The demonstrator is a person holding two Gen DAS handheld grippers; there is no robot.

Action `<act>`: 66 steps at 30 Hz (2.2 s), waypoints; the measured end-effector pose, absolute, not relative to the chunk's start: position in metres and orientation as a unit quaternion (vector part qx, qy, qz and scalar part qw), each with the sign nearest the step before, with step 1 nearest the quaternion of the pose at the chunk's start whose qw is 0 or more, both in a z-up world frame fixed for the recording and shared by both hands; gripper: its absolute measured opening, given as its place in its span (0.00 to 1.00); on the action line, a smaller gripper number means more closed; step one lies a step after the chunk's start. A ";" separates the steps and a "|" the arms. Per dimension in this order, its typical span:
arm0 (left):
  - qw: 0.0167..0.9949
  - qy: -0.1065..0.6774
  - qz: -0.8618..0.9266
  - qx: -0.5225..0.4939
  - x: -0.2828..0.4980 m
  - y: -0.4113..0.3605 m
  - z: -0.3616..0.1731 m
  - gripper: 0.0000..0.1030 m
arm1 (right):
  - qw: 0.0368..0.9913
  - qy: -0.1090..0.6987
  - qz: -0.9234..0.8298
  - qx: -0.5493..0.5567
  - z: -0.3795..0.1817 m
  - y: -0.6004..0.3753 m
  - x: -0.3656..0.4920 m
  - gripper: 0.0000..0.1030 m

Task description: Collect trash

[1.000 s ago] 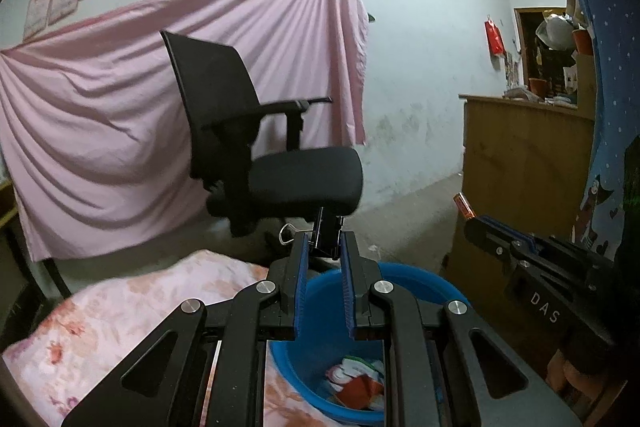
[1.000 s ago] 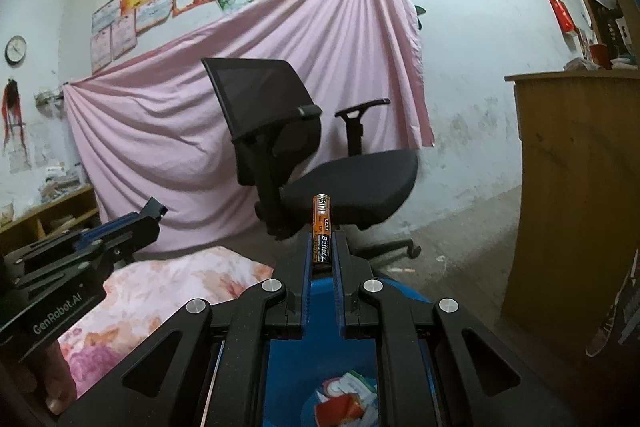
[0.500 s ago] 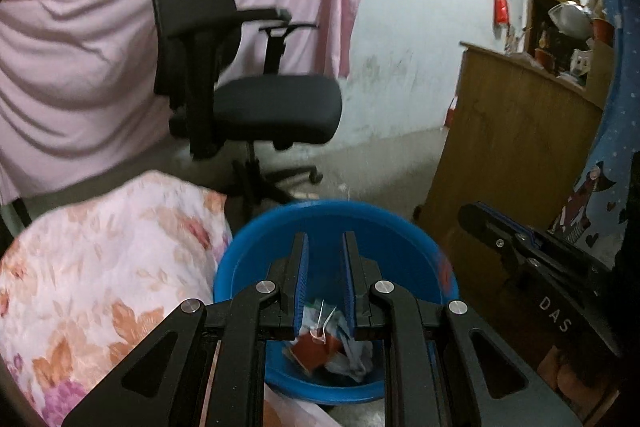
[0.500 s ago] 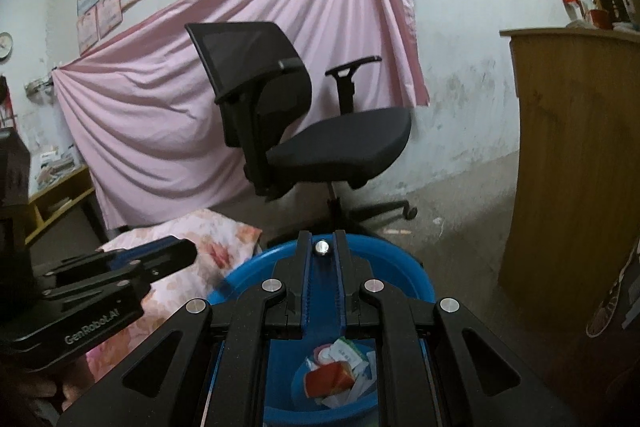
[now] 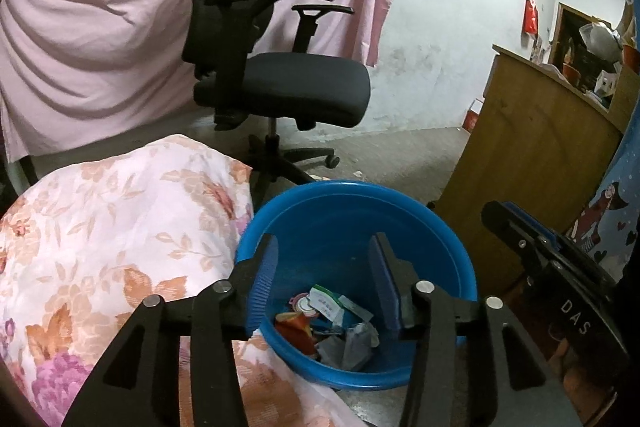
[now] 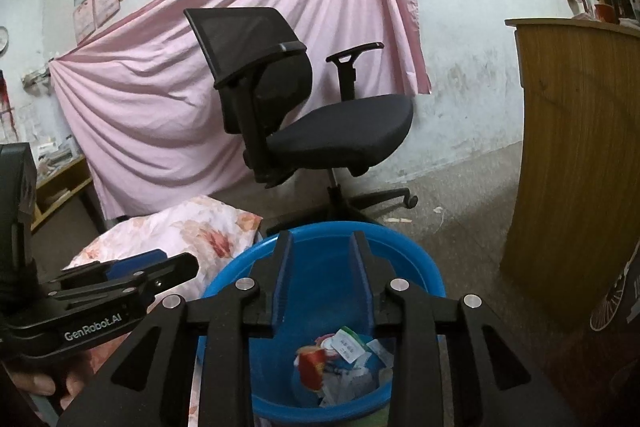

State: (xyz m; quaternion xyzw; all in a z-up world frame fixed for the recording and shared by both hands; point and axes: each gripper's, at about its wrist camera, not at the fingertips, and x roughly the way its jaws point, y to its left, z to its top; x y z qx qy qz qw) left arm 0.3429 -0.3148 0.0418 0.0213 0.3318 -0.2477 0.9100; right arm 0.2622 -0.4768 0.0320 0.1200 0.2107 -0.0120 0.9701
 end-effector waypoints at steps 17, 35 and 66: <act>0.927 0.300 -0.224 0.014 0.329 -0.286 0.062 0.51 | 0.974 0.192 -0.014 0.119 0.040 -0.468 0.260 0.37; 0.953 0.243 -0.176 -0.045 0.309 -0.236 0.084 0.92 | 0.982 0.149 -0.038 0.112 0.057 -0.459 0.246 0.87; 0.978 0.156 -0.132 -0.034 0.204 -0.163 0.096 0.98 | 0.994 0.081 -0.028 0.075 0.068 -0.398 0.152 1.00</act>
